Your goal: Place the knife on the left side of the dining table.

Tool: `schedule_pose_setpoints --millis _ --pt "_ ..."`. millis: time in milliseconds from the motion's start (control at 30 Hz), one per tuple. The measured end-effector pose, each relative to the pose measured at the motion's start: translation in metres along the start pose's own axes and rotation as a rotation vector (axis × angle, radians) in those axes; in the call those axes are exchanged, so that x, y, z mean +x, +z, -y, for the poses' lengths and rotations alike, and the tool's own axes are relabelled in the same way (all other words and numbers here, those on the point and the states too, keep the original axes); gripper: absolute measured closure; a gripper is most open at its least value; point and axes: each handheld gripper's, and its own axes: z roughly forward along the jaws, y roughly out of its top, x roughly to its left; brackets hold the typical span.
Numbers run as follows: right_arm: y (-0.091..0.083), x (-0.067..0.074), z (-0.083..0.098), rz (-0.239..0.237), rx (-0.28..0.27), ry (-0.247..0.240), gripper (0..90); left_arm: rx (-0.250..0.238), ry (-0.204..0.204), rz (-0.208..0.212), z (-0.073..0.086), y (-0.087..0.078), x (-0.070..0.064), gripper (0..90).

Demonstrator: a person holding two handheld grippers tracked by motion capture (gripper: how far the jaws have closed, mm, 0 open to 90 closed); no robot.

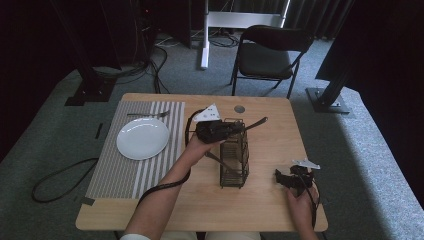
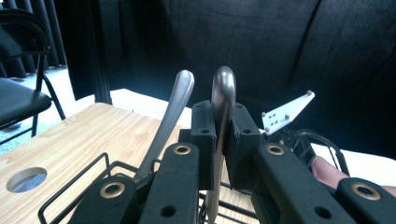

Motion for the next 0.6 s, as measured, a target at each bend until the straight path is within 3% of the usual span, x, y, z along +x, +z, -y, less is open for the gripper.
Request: schedule_pose_setpoints --millis 167,267,400,600 --pt "0.000 0.000 0.000 0.000 0.000 0.001 11.9 0.012 -0.007 -0.029 -0.002 -0.001 -0.003 83.9" --pt "0.000 0.000 0.000 0.000 0.000 0.002 11.9 0.024 0.012 -0.057 -0.004 -0.005 -0.008 83.9" --pt "0.000 0.000 0.000 0.000 0.000 0.002 11.9 0.016 0.021 -0.051 -0.012 -0.012 -0.010 83.9" --pt "0.000 0.000 0.000 0.000 0.000 0.002 12.0 -0.007 0.043 -0.037 -0.037 -0.029 -0.016 83.9"
